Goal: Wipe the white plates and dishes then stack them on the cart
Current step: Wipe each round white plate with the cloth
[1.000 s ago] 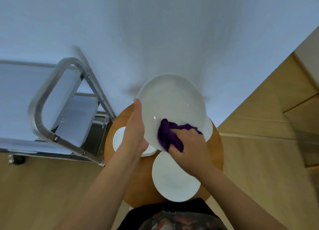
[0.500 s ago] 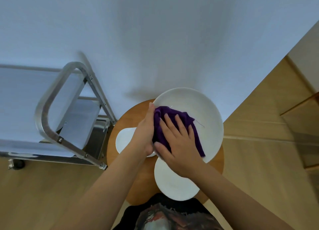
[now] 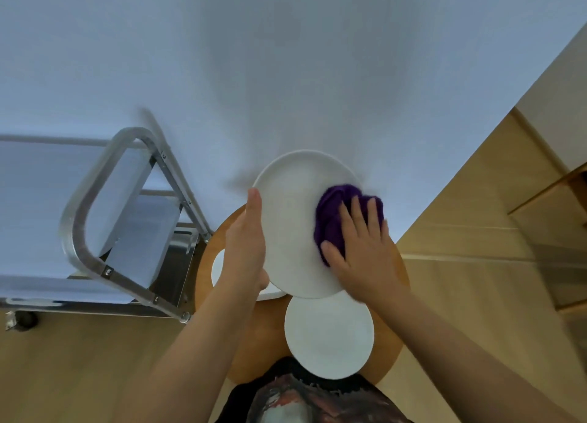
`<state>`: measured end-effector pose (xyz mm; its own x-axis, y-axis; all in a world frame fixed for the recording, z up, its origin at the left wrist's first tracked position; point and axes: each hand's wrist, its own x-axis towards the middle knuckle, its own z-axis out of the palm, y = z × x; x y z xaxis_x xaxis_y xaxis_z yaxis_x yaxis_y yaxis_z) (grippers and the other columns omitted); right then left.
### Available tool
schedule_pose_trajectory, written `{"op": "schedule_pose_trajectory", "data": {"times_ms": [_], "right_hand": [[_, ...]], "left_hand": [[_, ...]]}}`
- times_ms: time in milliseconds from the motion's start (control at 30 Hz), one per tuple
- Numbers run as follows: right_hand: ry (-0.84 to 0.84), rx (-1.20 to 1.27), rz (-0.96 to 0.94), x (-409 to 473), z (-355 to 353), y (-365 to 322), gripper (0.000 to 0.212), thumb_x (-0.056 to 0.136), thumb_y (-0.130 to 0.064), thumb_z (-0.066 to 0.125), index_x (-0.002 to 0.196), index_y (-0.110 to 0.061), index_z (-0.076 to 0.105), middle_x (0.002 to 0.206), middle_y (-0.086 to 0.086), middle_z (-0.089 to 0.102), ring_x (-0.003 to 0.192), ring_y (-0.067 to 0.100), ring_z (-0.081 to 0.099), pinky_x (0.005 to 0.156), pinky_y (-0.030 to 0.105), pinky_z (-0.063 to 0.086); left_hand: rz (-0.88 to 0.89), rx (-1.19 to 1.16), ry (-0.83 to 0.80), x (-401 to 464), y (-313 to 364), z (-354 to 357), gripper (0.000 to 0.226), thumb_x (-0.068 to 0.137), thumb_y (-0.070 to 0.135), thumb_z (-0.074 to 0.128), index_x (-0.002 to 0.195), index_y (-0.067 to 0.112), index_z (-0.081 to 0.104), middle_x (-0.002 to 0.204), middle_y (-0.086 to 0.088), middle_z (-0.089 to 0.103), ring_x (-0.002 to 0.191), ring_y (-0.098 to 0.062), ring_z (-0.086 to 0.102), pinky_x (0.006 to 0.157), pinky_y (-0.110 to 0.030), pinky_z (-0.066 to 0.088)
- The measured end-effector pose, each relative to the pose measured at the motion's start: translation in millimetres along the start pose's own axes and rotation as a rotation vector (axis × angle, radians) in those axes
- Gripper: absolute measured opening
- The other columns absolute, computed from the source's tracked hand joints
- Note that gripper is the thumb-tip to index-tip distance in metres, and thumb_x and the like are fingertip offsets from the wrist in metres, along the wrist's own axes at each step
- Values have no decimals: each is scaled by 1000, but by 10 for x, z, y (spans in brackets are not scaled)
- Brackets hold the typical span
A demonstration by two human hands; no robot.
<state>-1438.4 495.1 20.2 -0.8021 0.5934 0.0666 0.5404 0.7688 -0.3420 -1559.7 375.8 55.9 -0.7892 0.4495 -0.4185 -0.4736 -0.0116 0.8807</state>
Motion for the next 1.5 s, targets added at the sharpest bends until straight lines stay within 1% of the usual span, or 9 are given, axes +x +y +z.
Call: {"op": "schedule_pose_trajectory", "data": {"times_ms": [267,367,467,633,833,1033,1200,1367,1500], "right_hand": [[-46,340,-155,-287,166,-578,91,75,-24,72,149,-23,21,154,-3,28,145,14,13,117,44,21],[167,273,-173,-265,157,-579,61,65,2,80,122,-1,58,113,13,68,105,32,65,83,44,56],[233,504,-103,-208,-31,-516,40,72,-1,76,107,-14,62,81,-7,69,73,12,66,62,26,57],[103,1357,330,-9,-349,-304,54,64,2,77,99,-35,59,96,-9,67,96,16,63,72,33,58],[4,1818,275,36,-323,-137,61,64,-3,64,123,-11,55,101,5,72,90,22,69,66,32,56],[33,1648,457,-22,-141,95,48,76,-35,75,120,-23,59,110,2,70,106,25,64,81,40,55],[283,1268,407,127,-257,85,24,67,-71,58,86,-56,53,71,-19,64,68,7,62,64,26,53],[-126,678,-198,498,-561,-56,56,77,-62,47,127,-63,22,149,-10,31,137,10,27,111,32,25],[-447,311,-355,592,-760,-22,74,80,-54,64,125,-72,9,132,-25,25,124,5,31,97,20,38]], "left_hand": [[-160,-118,41,-45,-45,243,56,83,67,47,90,17,71,83,-3,75,85,-23,70,77,-37,57],[-162,-51,4,-50,-25,303,48,88,61,46,92,18,67,79,-1,73,78,-19,69,65,-31,56],[-85,53,-94,-23,58,273,43,84,65,48,98,28,64,75,8,73,75,-13,70,64,-27,57],[-103,389,-47,199,57,-17,87,63,83,42,138,38,38,144,5,43,132,-26,40,106,-52,31],[-408,-327,-313,344,-345,-208,74,61,26,83,128,13,54,118,-10,67,100,-28,67,76,-44,57],[-97,-224,-184,463,-79,-273,63,54,6,81,112,16,60,102,-7,72,94,-29,68,65,-38,58],[216,419,-13,492,290,-353,61,46,19,89,95,28,54,101,2,63,92,-20,61,73,-40,55],[312,932,-269,417,372,-187,53,52,22,88,93,29,55,90,10,59,82,-9,56,60,-22,44],[258,957,-472,327,447,-177,47,50,15,88,80,36,57,77,16,66,72,-1,63,55,-15,47]]}}
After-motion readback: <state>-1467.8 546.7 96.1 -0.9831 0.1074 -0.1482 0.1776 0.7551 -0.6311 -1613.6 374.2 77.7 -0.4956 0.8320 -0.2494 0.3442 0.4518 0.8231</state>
